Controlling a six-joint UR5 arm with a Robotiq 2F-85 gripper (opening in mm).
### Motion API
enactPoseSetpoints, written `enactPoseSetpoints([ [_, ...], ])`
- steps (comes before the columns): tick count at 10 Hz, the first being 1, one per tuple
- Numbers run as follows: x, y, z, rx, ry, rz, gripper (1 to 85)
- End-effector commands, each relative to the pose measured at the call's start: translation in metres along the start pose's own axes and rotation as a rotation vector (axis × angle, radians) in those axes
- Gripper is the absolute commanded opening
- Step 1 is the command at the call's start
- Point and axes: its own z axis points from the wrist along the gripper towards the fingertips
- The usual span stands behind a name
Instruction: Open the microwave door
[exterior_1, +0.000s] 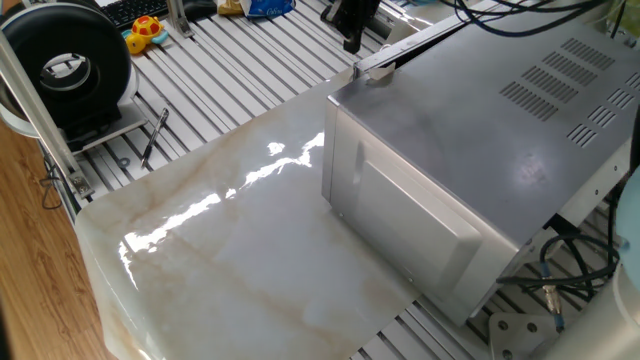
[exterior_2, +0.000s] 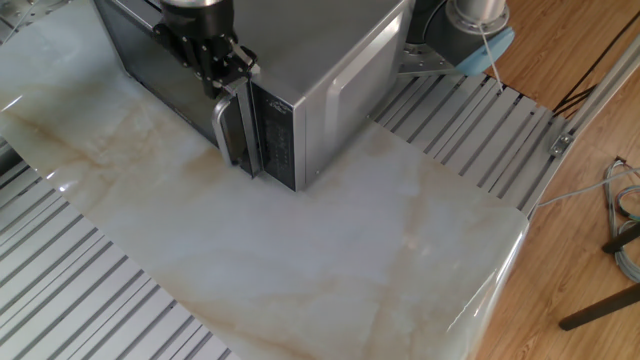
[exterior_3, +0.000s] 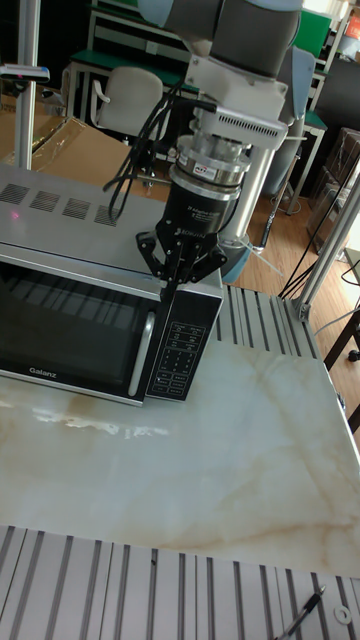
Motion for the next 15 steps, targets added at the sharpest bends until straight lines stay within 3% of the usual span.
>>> enactPoseSetpoints([
  [1,0.001,0.006,-0.005,-0.021,-0.008,0.033,1.0],
  [2,0.001,0.006,-0.005,-0.022,-0.008,0.03,1.0],
  [5,0.036,-0.023,-0.006,-0.002,0.001,-0.007,1.0],
  [7,0.051,-0.029,-0.001,-0.024,-0.007,-0.013,1.0],
  [15,0.064,-0.026,0.005,-0.054,-0.013,-0.002,1.0],
])
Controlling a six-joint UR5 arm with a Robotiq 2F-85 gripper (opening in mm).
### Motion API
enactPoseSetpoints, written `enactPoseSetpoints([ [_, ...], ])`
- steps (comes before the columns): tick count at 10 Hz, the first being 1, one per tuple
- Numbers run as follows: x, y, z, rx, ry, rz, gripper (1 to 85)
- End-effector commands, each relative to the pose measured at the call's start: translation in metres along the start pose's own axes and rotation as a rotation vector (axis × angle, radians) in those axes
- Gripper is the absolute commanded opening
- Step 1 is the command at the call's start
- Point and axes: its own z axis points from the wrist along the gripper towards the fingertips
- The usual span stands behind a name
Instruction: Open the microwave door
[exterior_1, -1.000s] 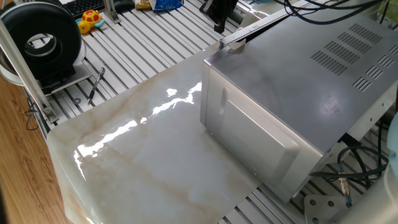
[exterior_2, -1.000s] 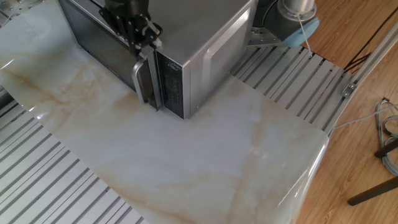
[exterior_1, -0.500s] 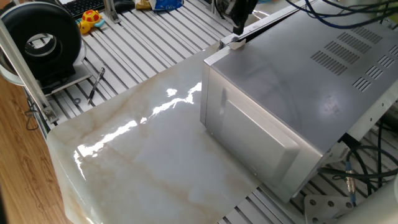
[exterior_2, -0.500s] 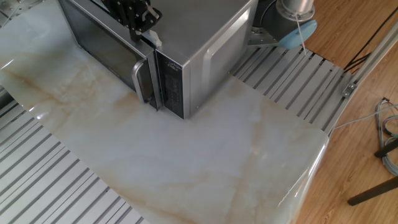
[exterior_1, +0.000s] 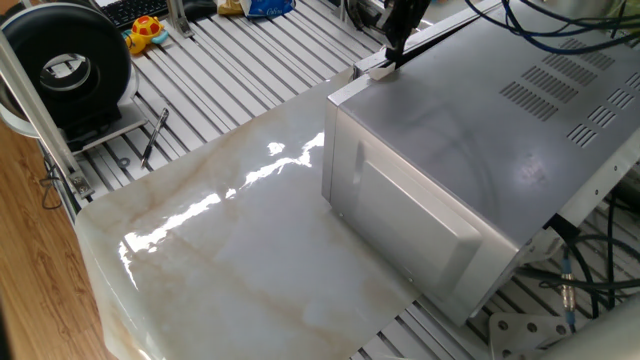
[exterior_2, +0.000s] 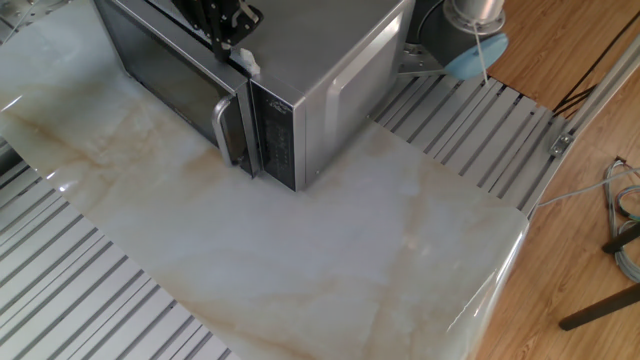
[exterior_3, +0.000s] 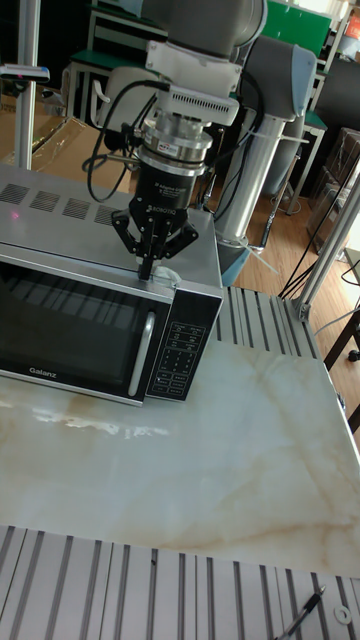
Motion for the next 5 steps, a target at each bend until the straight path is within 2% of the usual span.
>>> enactPoseSetpoints([
  [1,0.0055,0.0041,0.0024,-0.03,-0.011,0.002,1.0],
  [5,0.009,0.0041,0.0042,-0.038,-0.01,-0.001,1.0],
])
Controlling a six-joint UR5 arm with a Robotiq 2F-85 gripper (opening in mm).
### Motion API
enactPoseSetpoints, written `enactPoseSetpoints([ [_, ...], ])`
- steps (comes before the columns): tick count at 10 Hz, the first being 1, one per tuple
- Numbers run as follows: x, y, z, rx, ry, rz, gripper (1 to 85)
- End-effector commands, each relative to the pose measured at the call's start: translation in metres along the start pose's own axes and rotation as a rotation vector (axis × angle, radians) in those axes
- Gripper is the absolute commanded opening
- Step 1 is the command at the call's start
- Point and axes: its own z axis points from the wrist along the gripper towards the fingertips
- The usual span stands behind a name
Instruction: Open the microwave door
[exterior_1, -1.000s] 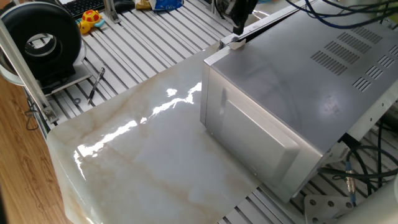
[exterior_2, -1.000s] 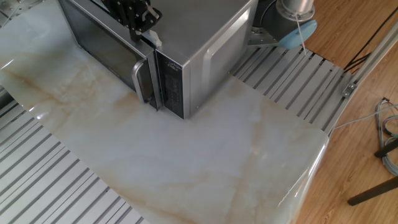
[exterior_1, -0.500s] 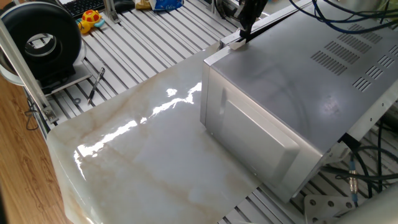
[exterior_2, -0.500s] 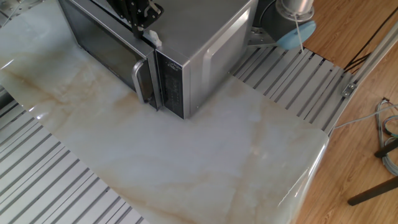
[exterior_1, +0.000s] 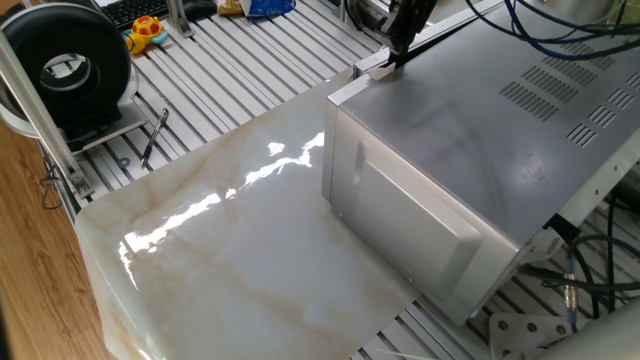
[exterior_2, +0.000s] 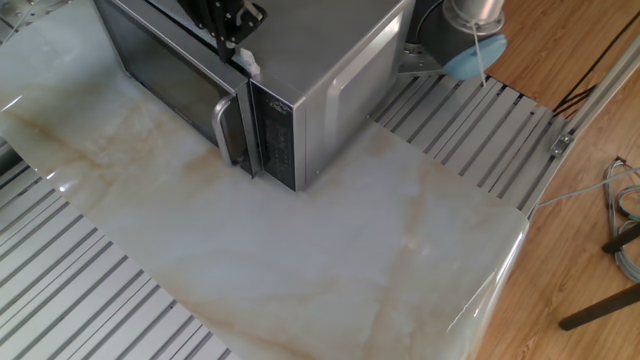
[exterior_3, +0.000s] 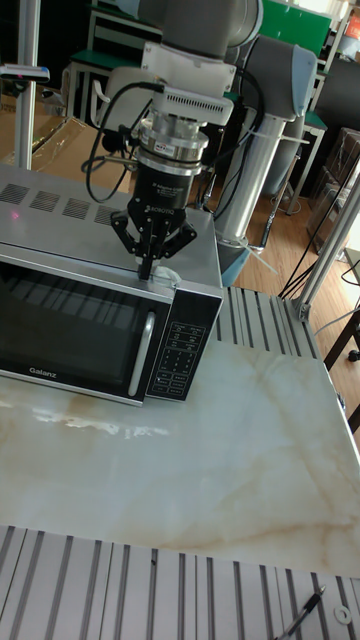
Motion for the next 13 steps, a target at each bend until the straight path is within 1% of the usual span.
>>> enactPoseSetpoints([
  [1,-0.004,0.004,0.004,-0.026,-0.005,-0.005,1.0],
  [2,-0.008,0.005,0.005,-0.027,0.0,-0.011,1.0],
  [3,-0.013,0.001,0.003,-0.013,0.003,-0.024,1.0],
  [4,-0.018,0.001,0.0,-0.01,0.013,-0.03,1.0],
  [6,-0.035,-0.003,0.001,0.018,0.014,-0.097,1.0],
  [8,-0.057,0.002,0.003,0.011,0.026,-0.195,1.0],
  [9,-0.072,0.004,0.005,0.025,0.03,-0.258,1.0],
  [10,-0.085,0.007,0.008,0.044,0.031,-0.297,1.0],
  [11,-0.093,0.017,0.01,0.033,0.031,-0.297,1.0],
  [12,-0.095,0.036,0.011,-0.001,0.017,-0.227,1.0],
  [13,-0.088,0.053,0.013,-0.004,-0.002,-0.126,1.0],
])
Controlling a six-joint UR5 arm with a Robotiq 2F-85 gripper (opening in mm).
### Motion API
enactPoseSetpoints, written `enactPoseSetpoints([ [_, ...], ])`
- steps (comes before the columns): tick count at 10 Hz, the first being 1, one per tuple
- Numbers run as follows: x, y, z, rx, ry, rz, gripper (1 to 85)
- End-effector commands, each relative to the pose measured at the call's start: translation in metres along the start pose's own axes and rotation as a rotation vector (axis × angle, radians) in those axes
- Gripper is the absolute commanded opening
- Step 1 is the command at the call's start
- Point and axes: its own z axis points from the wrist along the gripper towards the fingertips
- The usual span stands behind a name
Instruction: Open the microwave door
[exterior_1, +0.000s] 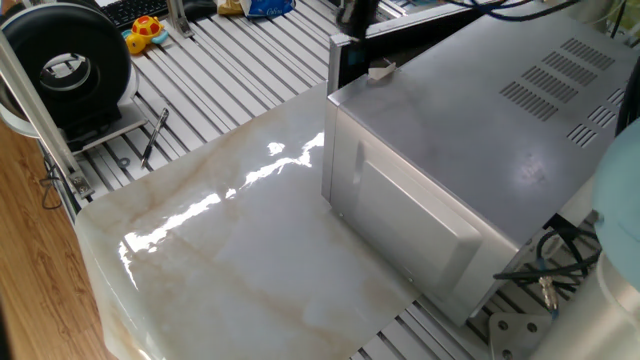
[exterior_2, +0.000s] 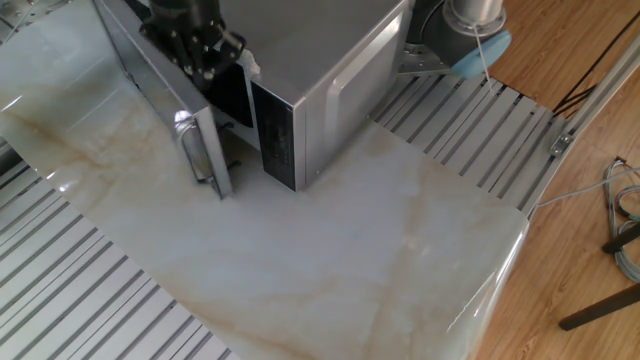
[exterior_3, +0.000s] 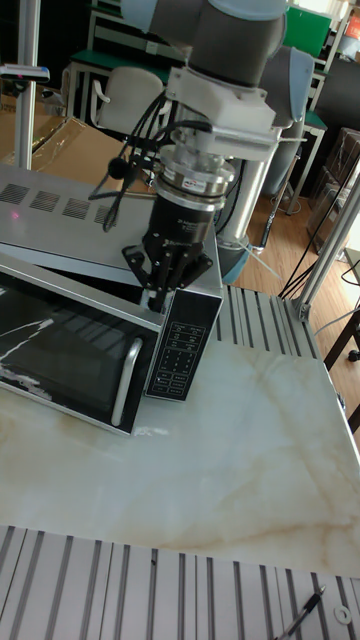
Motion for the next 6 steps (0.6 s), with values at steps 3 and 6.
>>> enactPoseSetpoints([
  [3,-0.013,0.022,0.003,0.011,-0.024,0.114,1.0],
  [6,-0.002,0.016,0.0,0.007,-0.001,0.103,1.0],
])
